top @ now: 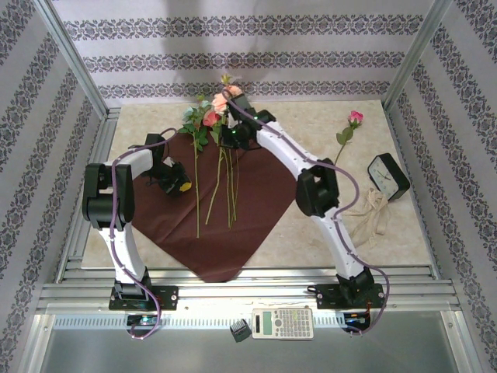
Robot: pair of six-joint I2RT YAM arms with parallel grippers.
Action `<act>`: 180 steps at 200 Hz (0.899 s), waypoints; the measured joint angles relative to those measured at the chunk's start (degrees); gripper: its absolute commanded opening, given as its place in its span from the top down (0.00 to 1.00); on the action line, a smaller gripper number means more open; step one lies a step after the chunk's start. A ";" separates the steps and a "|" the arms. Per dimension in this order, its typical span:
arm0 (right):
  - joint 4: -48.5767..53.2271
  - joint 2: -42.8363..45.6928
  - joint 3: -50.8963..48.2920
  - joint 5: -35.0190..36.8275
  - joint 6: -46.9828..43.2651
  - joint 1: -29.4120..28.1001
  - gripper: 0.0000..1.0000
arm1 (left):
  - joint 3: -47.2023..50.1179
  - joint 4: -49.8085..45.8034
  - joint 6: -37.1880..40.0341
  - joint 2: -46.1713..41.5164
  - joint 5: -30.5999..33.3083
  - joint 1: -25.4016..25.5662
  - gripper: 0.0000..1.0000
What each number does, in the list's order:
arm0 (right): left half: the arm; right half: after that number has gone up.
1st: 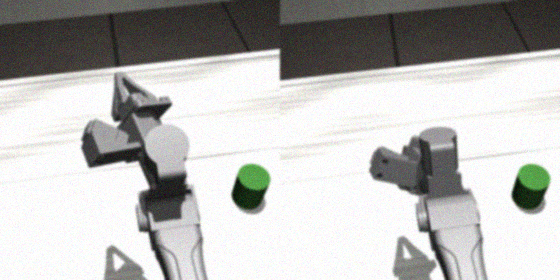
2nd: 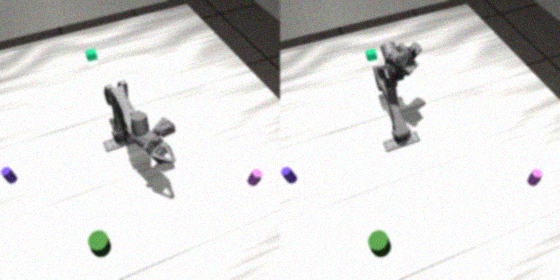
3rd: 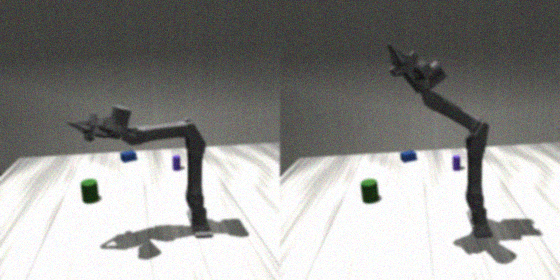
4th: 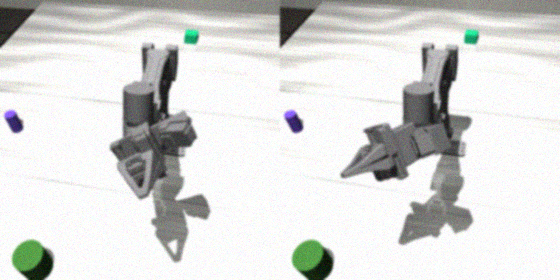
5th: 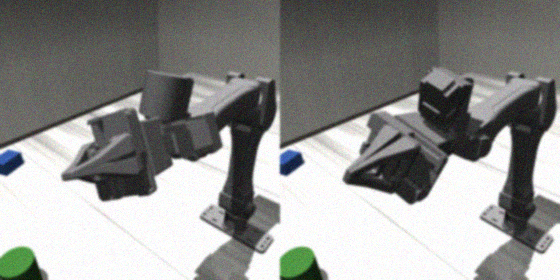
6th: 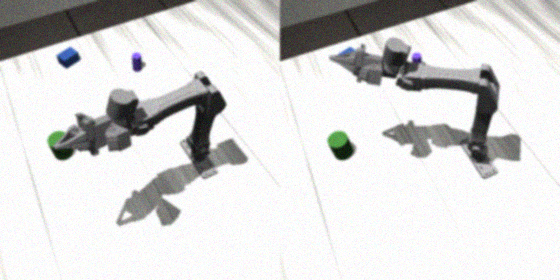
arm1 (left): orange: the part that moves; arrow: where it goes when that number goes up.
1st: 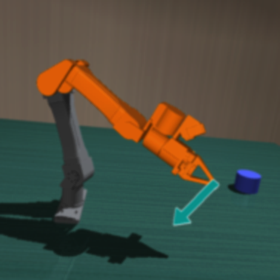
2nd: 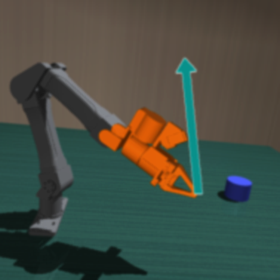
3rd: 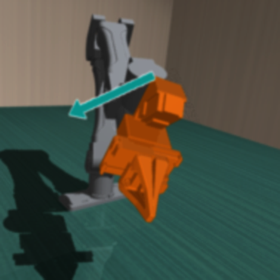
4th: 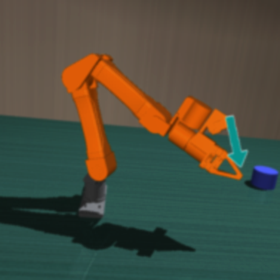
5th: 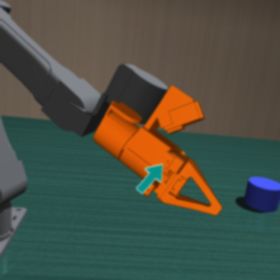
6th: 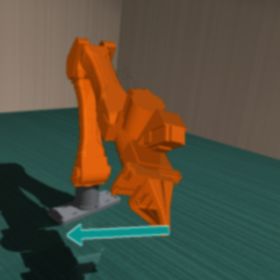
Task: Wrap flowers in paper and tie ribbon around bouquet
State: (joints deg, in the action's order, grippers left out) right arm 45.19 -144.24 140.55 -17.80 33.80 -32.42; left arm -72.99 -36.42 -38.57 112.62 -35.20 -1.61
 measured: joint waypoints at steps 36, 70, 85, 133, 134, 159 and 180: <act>7.82 -9.16 12.57 -0.26 -1.14 1.18 0.47 | 0.00 0.00 0.00 0.17 -0.02 0.00 0.99; 9.05 1.62 -1.33 1.11 -5.18 4.85 0.48 | 0.00 0.02 -0.02 0.17 -0.42 0.00 0.99; 8.13 10.80 -12.02 2.36 -6.93 8.57 0.51 | 0.00 0.13 -0.02 0.17 -0.44 0.00 0.99; 7.02 28.46 -31.98 7.28 -11.47 31.26 0.56 | 0.00 0.81 -0.04 0.17 -0.63 0.00 0.99; 7.06 28.44 -32.15 7.45 -11.52 31.91 0.56 | 0.00 0.83 -0.04 0.17 -0.63 -0.02 0.99; 8.41 24.37 -33.16 10.54 -12.85 38.93 0.57 | 0.00 0.90 -0.04 0.17 -0.61 -0.02 0.99; 9.31 19.12 -32.81 11.37 -13.31 39.69 0.58 | 0.13 1.03 -0.04 0.17 -0.61 -0.02 0.99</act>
State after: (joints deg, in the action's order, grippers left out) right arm 54.50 -125.12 107.74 -6.44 20.49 7.27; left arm -72.86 -35.40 -38.61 112.79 -35.81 -1.63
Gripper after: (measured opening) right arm 0.429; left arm 0.046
